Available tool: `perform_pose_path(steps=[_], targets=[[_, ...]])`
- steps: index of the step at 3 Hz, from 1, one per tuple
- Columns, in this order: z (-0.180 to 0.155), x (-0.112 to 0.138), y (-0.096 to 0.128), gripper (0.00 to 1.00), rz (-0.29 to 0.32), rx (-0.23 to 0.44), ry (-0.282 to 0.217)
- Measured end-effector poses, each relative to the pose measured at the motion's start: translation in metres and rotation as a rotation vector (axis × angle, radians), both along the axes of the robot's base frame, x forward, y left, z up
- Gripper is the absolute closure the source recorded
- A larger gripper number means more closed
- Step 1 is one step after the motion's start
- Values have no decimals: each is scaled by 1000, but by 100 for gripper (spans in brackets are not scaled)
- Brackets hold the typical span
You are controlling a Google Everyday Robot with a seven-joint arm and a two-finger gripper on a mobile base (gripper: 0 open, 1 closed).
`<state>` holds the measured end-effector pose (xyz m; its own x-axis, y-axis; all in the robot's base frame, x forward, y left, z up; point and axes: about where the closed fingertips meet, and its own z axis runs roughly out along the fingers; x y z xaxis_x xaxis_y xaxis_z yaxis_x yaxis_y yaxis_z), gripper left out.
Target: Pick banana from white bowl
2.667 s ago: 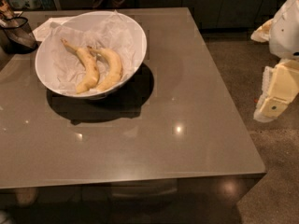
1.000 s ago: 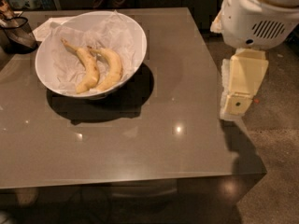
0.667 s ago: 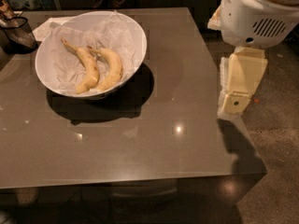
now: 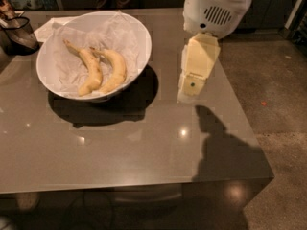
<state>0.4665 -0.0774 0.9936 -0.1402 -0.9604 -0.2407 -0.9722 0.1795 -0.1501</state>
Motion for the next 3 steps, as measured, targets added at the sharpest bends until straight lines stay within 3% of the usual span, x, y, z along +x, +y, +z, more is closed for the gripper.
perform_pose_path(steps=[1,2,3], targets=[[-8,21,30,0,56,33,38],[-7,25,33,0,52,46,17],[-9,40,56,0,14,113,41]])
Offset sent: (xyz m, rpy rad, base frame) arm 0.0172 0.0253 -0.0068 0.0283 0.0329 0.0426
